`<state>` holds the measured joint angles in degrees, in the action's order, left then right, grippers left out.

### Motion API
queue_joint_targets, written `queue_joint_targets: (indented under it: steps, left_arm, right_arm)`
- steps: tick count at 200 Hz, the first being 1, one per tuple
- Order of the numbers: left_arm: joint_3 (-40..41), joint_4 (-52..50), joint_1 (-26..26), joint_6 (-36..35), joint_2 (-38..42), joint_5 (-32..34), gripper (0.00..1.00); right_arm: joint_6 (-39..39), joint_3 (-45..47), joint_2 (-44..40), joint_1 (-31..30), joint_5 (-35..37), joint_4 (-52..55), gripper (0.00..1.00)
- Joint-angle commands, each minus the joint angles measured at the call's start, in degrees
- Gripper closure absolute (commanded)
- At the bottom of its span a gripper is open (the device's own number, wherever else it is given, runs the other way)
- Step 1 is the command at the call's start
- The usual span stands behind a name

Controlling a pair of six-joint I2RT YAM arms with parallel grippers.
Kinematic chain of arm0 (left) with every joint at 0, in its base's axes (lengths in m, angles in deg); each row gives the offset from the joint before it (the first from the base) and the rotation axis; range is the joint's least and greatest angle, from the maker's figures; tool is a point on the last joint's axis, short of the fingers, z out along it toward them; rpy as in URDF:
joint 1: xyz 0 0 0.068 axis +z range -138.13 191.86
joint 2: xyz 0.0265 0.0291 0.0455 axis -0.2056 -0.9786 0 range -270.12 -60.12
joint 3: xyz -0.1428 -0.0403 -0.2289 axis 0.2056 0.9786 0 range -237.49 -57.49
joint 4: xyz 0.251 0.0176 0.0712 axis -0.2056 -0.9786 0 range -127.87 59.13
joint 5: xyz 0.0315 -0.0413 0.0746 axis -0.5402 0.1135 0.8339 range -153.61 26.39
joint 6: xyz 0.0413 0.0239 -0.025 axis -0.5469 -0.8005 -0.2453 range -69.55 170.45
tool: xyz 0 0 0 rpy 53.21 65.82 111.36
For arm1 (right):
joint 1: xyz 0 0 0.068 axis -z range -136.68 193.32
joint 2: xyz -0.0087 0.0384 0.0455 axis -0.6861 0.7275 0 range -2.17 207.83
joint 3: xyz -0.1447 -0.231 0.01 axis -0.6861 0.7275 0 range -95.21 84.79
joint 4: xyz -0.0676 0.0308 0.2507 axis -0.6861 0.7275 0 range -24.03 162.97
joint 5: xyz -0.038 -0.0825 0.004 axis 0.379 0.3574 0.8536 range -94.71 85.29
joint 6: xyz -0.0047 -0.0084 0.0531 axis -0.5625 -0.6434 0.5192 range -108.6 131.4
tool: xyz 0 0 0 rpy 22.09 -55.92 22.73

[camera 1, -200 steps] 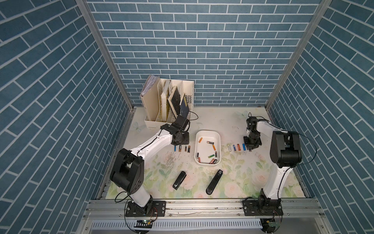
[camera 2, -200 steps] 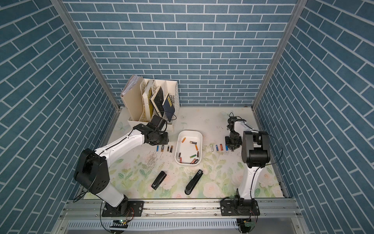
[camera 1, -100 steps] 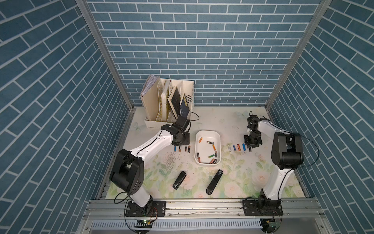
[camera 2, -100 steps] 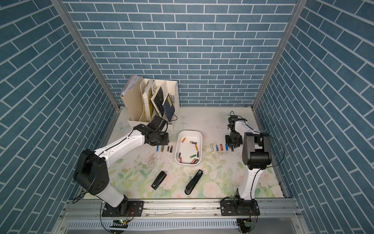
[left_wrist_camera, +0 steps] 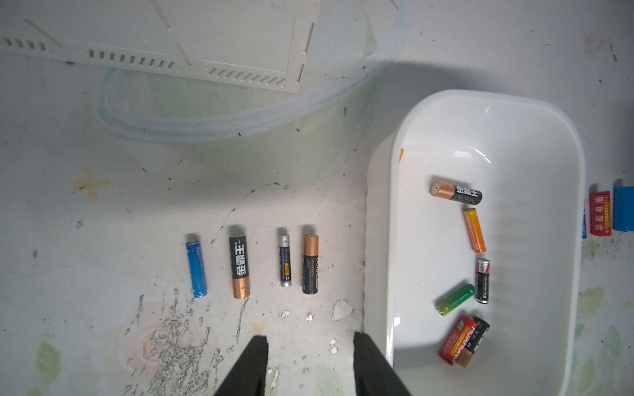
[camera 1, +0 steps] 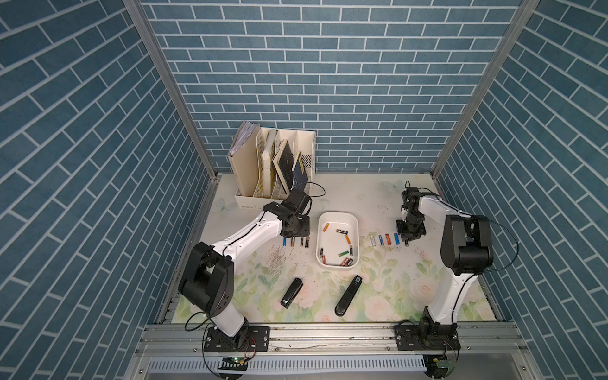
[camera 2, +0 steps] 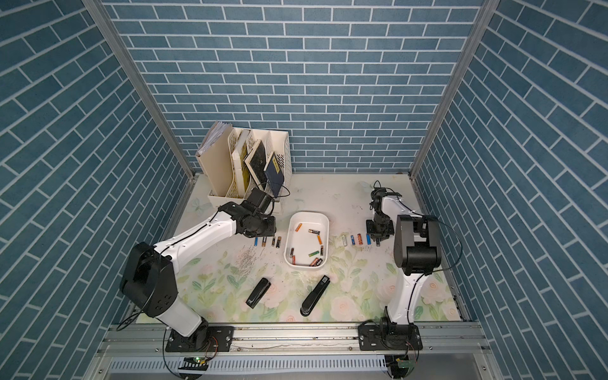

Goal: Take the batteries out of the storage box
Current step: Adjust the battery at the center of the board.

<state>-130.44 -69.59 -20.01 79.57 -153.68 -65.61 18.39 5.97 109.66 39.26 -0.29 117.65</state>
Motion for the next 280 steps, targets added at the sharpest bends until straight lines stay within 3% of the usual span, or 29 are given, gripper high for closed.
queue_joint_targets:
  steps: [1, 125, 280]
  left_arm:
    - [-0.6, -0.2, -0.2, 0.2, 0.1, 0.7, 0.53]
    - [0.6, 0.4, -0.2, 0.9, 0.2, 0.6, 0.54]
    - [-0.6, -0.4, -0.9, 1.4, -0.4, 0.6, 0.54]
  right_arm:
    - [-1.0, -1.2, 1.6, 0.3, -0.9, 1.7, 0.74]
    - [-1.4, -3.7, 4.4, 0.2, -0.2, 2.1, 0.84]
    - [-1.1, -2.5, 0.9, 0.3, -0.3, 1.5, 0.68]
